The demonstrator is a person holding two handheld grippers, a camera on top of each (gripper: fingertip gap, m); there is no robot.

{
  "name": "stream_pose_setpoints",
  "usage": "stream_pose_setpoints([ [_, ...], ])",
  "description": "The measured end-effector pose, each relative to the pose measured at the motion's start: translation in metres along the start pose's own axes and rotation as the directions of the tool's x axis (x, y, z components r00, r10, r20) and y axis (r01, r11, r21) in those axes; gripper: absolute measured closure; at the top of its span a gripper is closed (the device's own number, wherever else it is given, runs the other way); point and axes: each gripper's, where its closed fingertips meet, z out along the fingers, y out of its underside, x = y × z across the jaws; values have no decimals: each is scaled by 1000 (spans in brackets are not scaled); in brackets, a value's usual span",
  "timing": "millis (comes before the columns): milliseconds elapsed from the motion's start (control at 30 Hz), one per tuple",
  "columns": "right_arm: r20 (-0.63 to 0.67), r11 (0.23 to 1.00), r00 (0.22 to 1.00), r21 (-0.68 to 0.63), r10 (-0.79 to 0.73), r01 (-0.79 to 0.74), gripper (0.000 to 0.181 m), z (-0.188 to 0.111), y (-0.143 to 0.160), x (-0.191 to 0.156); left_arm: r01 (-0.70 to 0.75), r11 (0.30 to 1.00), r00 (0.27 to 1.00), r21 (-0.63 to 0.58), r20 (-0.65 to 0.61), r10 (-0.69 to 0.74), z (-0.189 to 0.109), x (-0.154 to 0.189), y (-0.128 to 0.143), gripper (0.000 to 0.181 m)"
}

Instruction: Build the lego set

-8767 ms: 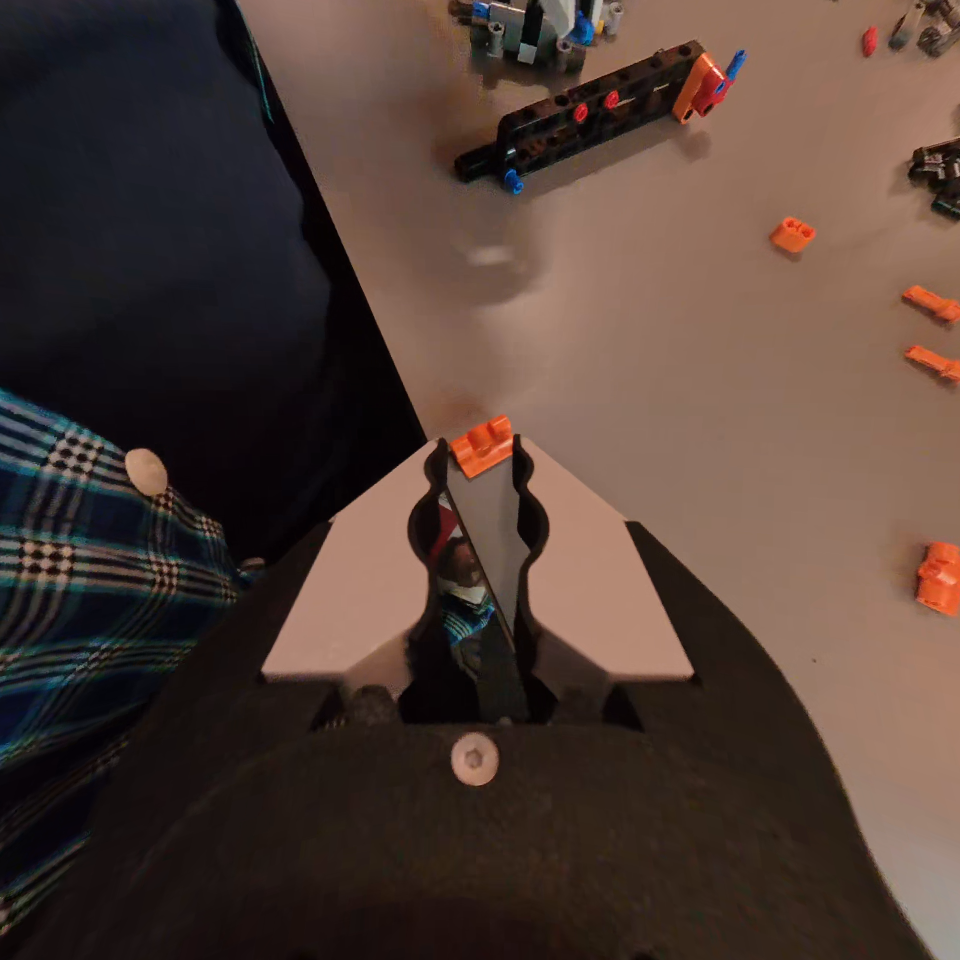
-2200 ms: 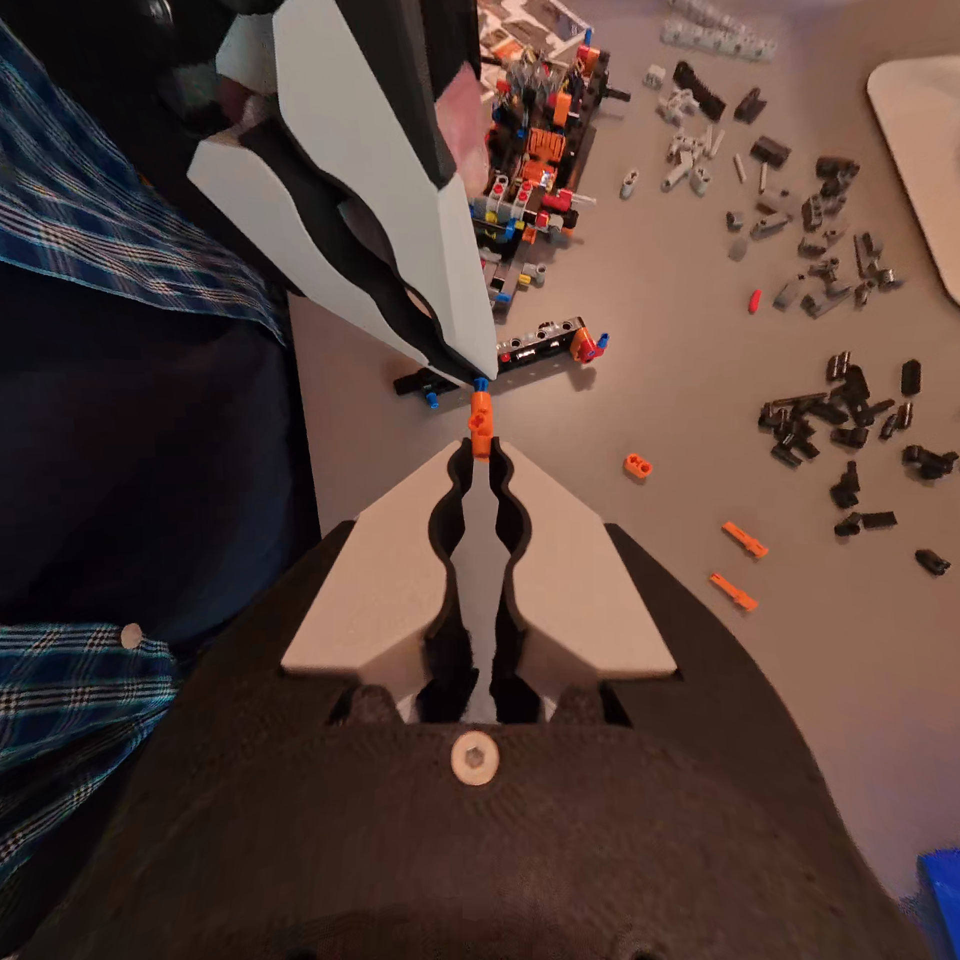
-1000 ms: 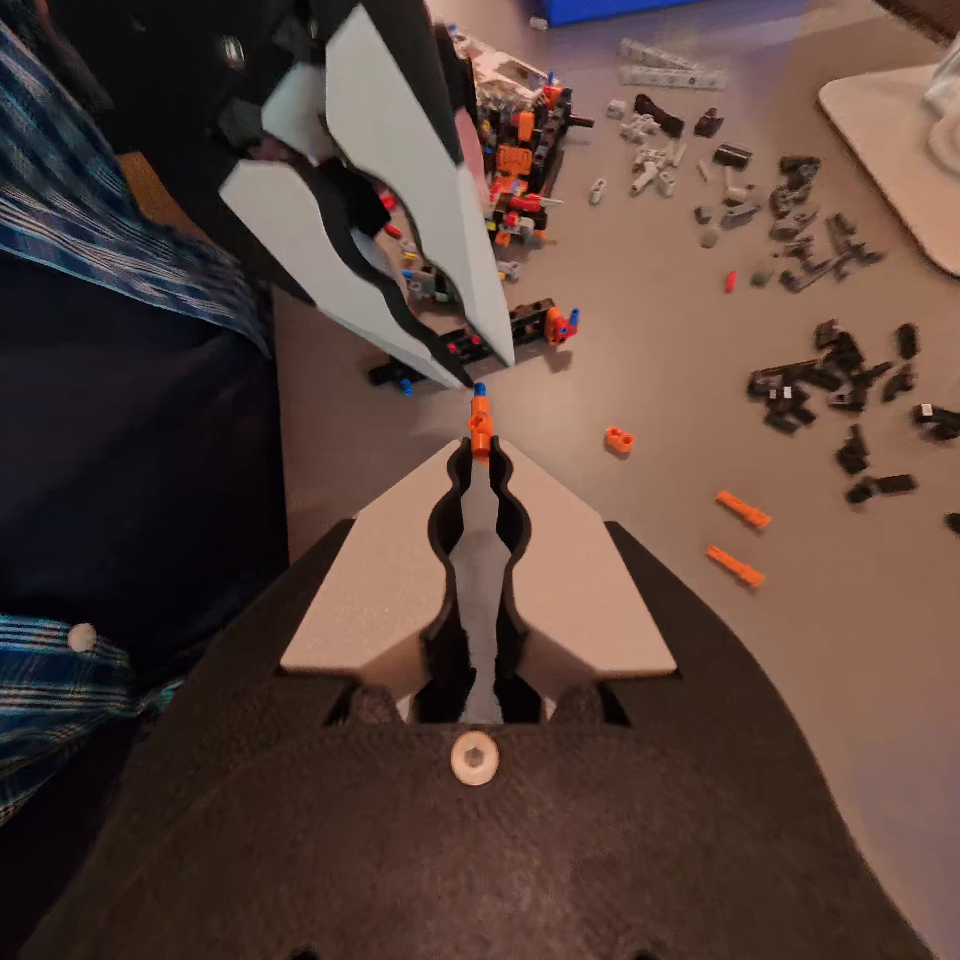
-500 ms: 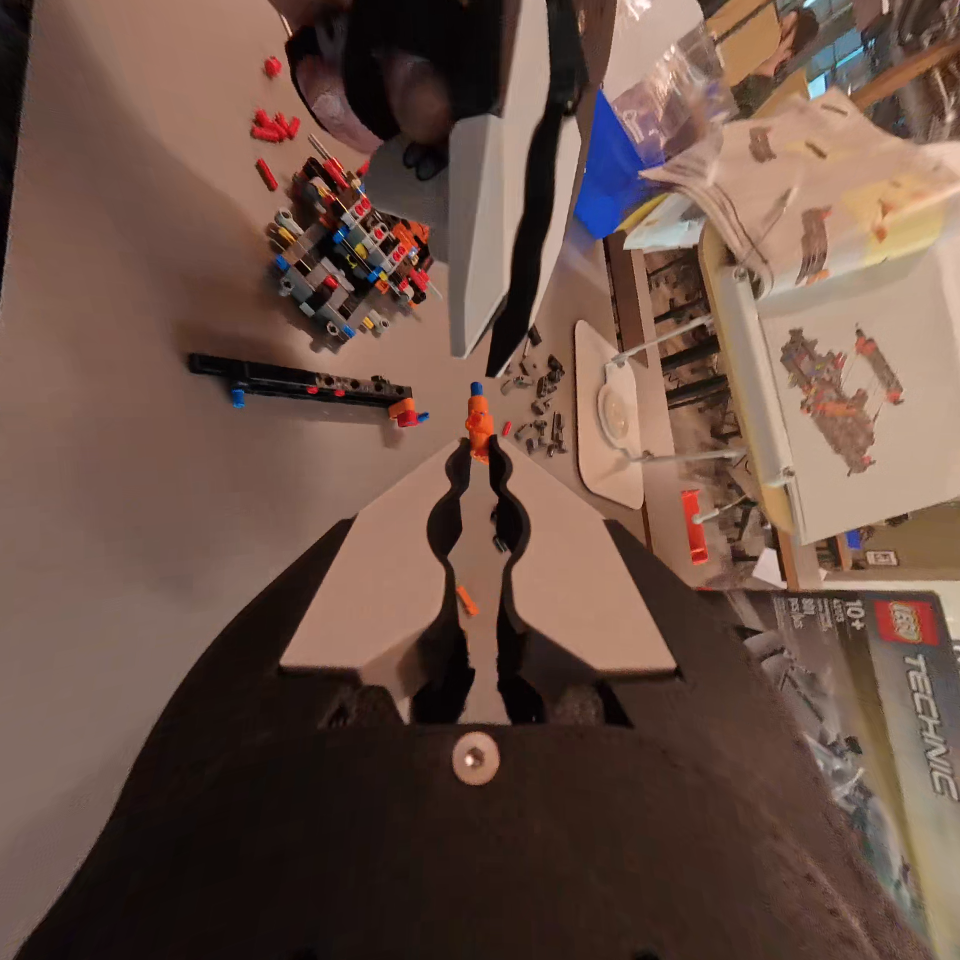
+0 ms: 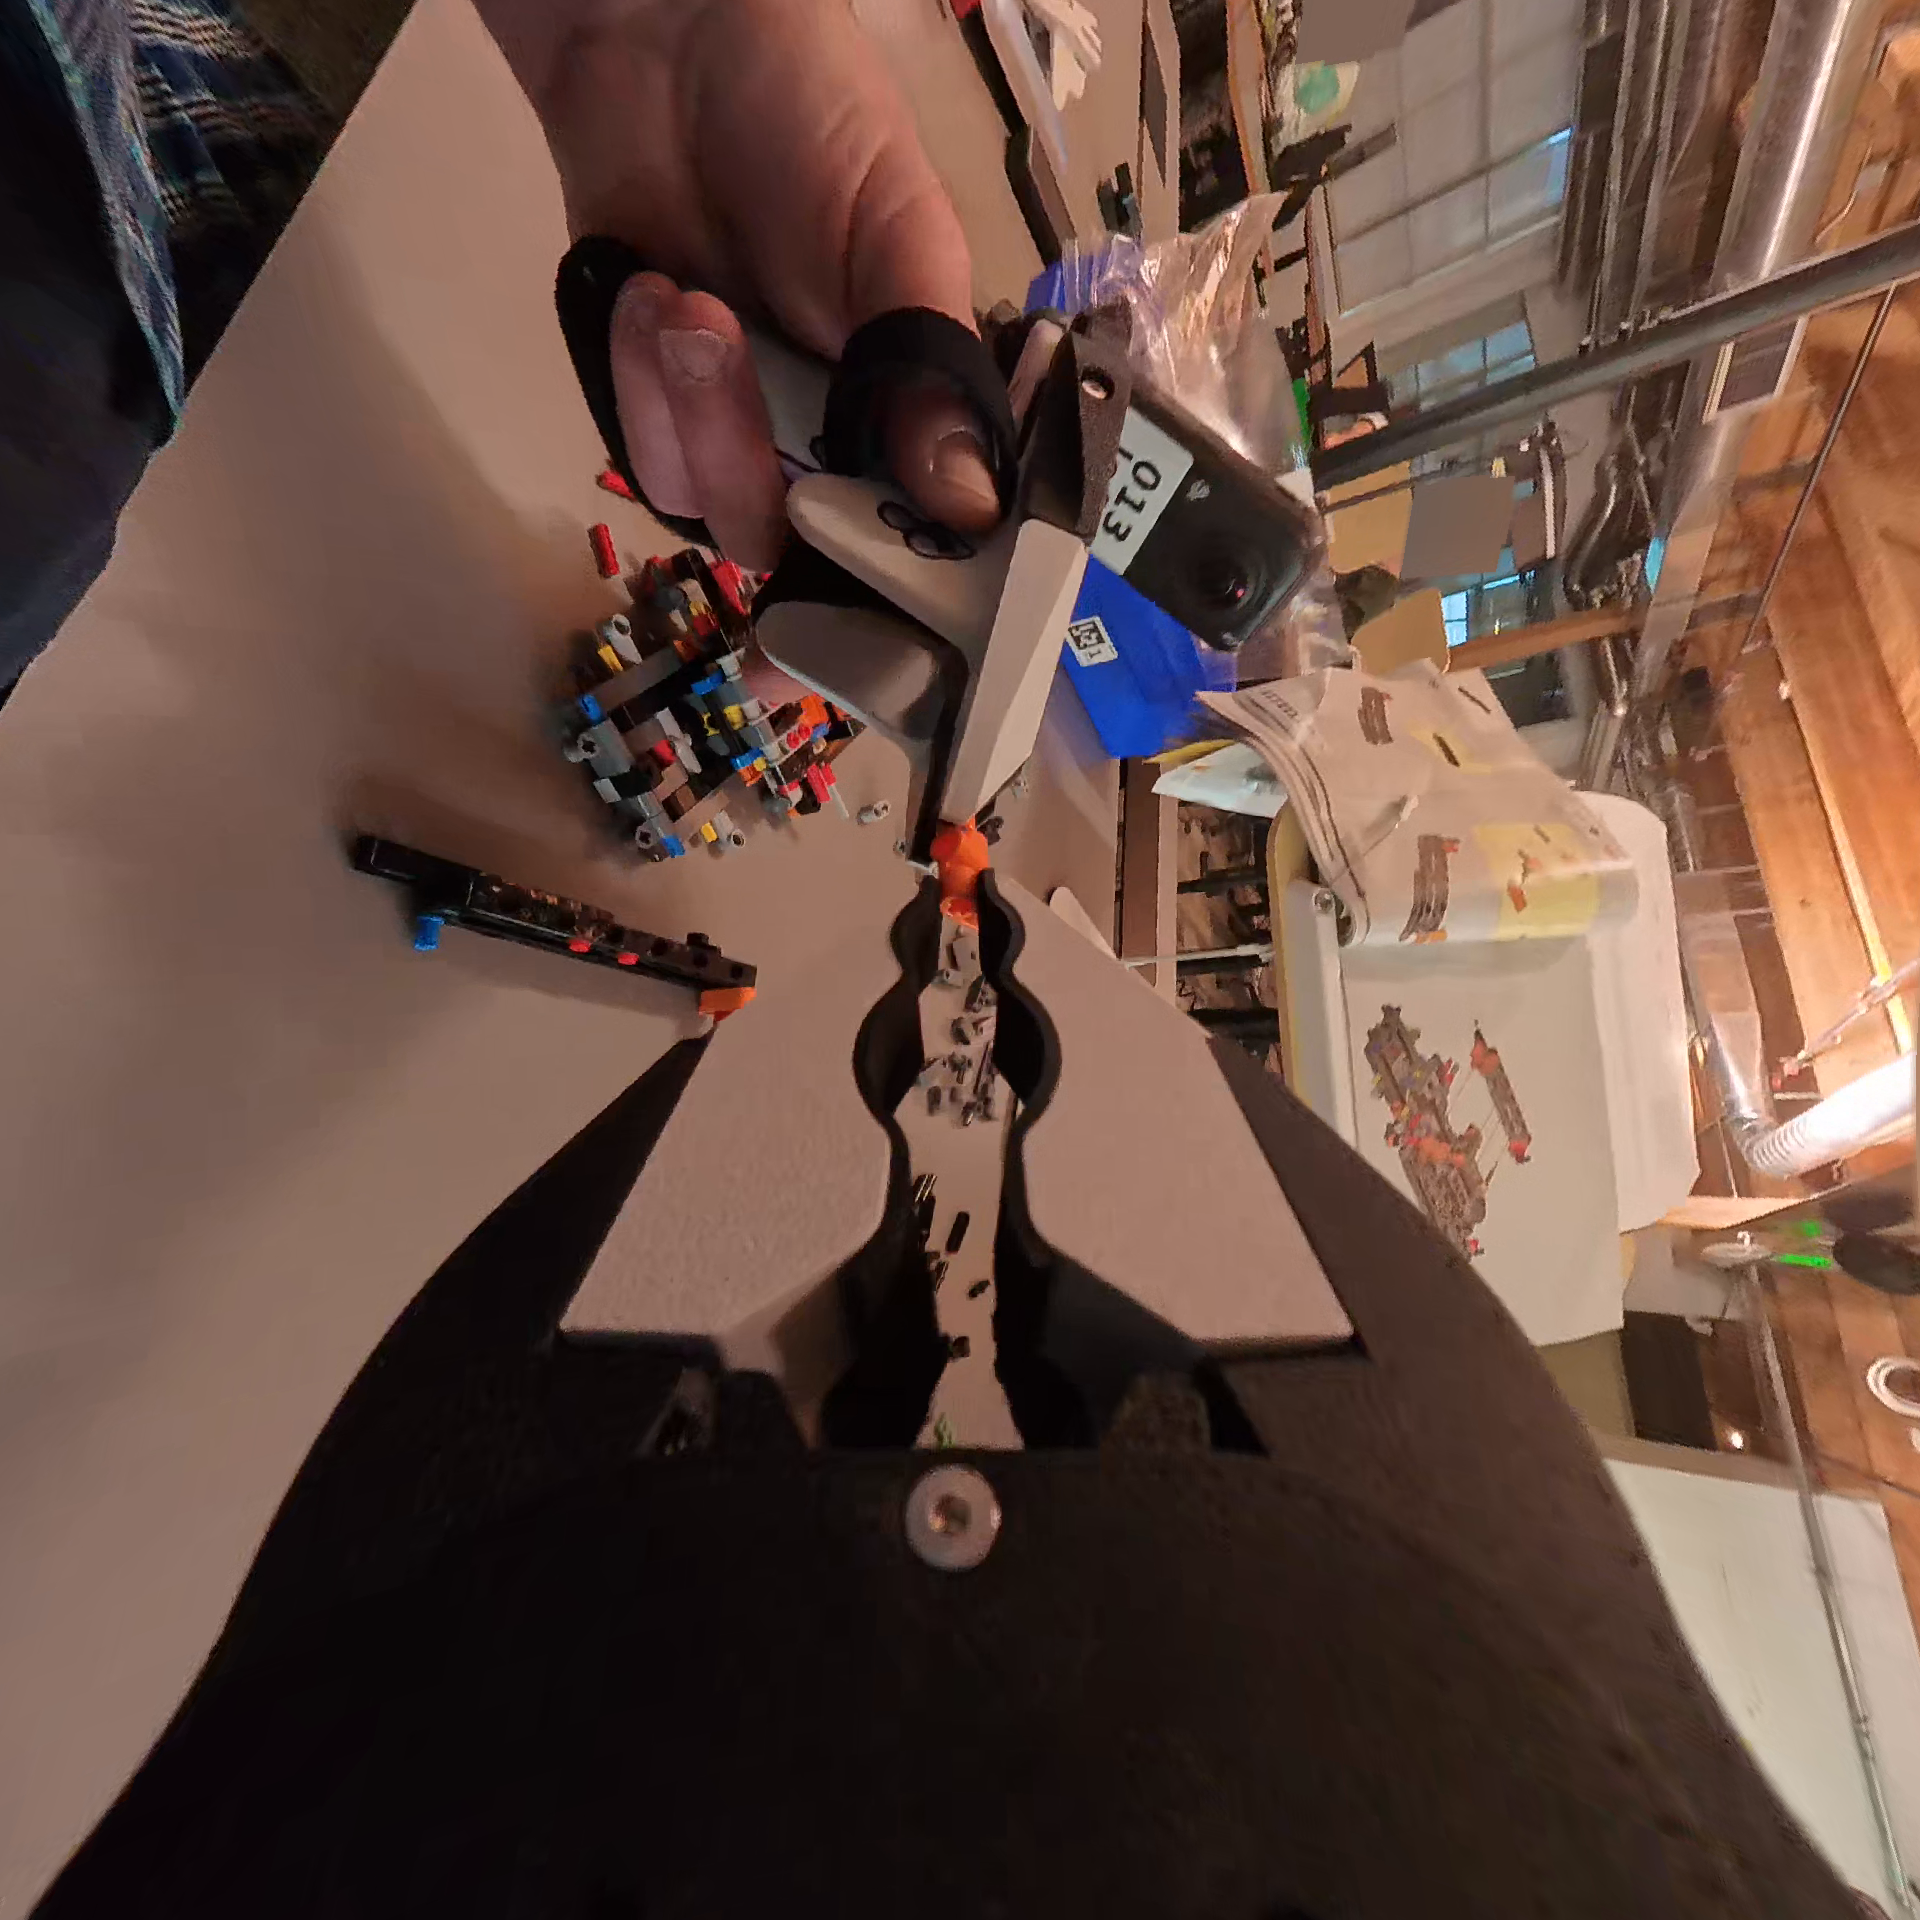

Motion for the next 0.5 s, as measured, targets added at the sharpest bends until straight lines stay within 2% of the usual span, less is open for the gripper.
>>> stream_pose_setpoints([
  [200, 21, 998, 999, 34, 44, -45, 175, 13, -6, 4, -21, 996, 999, 87, 44, 17, -13, -1, -3, 175],
  [267, 35, 996, 996, 39, 81, -83, 166, 19, -6, 6, -25, 992, 998, 122, 64, 17, -18, -3, -4, 175],
  [367, 44, 990, 990, 48, 132, -134, 163, 25, -6, 12, -42, 987, 995, 155, 93, 28, -28, -3, -8, 175],
  [500, 77, 957, 957, 63, 279, -283, 148, 29, 2, 27, -128, 975, 976, 182, 197, 91, -48, -5, -17, 175],
])
